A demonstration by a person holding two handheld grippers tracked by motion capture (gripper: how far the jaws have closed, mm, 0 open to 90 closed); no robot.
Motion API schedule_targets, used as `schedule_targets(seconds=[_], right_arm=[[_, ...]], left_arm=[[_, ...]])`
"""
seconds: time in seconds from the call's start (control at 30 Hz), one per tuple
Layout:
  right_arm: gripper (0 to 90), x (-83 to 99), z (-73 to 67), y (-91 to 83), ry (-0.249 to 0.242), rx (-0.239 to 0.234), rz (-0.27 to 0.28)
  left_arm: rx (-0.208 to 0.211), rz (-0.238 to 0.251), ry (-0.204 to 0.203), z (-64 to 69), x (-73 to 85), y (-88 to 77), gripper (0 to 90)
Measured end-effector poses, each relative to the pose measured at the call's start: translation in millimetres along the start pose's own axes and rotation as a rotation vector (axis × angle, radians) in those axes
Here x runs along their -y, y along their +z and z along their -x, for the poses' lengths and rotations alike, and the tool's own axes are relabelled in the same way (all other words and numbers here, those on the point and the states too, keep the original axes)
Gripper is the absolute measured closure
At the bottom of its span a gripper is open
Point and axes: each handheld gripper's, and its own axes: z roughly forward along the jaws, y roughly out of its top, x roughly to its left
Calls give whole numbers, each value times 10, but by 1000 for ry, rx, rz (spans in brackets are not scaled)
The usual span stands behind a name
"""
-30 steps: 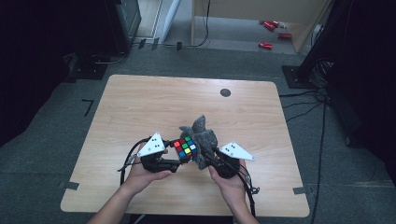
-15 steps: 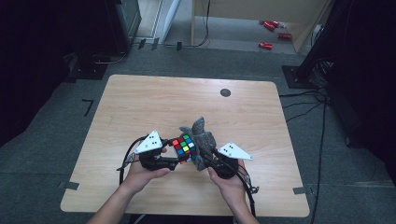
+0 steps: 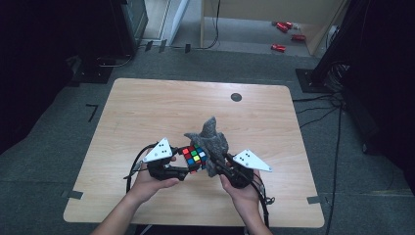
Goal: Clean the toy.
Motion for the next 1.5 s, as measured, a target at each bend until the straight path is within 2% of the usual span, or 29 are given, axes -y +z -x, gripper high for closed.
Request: schedule_targets(seconds=[0.1,0.2,0.6,0.73,0.87,1.07,1.3,1.5], right_arm=[[697,76,21,50,19,-9,-24],[696,106,40,80,17,-17,-51],[694,171,40,127,4,-17,-97],[692,137,44,102,4,-16,-91],[693,58,22,38,5,-19,-53],[694,12,1,-2,-3,-13,-26],[695,154,18,111,-2,-22,-86],[694,106,-4,70,-13,-9,-63]], left_arm=[[7,3,-10,-18,-2,-17,349],[20,16,-33,-44,1,-32,349],[14,25,-33,-74,-3,-71,349],[17,8,-8,-54,4,-52,349],[12,-25,33,-11,22,-15,349],[15,-28,33,2,24,-5,349],[13,-3,11,-49,-1,-71,349],[10,-13,27,-37,14,-50,349]])
